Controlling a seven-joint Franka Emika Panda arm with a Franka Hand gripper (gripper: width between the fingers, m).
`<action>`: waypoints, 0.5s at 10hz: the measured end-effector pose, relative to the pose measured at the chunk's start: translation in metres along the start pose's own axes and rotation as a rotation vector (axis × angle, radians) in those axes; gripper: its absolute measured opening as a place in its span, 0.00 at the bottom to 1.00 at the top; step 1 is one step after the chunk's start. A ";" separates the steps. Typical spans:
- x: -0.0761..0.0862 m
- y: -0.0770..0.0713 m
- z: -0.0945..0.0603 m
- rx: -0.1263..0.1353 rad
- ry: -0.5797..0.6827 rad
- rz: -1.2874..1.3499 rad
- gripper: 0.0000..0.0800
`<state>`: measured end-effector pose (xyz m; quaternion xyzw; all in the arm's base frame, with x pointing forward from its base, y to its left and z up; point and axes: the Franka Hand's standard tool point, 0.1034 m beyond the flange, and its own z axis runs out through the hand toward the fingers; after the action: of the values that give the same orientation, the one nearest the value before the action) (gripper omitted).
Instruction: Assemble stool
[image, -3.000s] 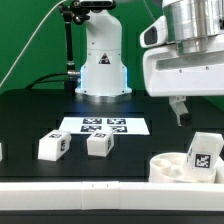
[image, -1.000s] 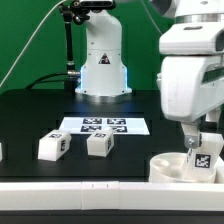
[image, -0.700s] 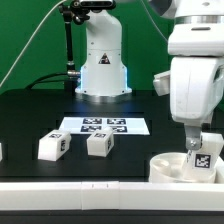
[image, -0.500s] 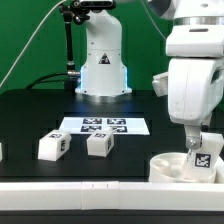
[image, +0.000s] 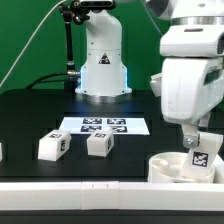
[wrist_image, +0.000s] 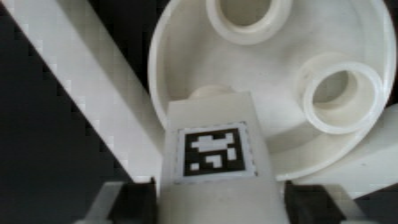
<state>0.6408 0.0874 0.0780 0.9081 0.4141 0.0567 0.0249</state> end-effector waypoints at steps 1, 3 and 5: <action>0.000 0.003 0.000 -0.014 0.023 0.108 0.43; 0.003 0.002 0.001 -0.035 0.056 0.331 0.43; 0.003 0.002 0.001 -0.033 0.060 0.442 0.43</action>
Offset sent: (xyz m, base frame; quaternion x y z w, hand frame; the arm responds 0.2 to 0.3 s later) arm 0.0003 -0.0031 -0.0021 -0.0132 0.0349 0.2318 0.9720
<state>0.6449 0.0885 0.0776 0.9742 0.2046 0.0946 0.0144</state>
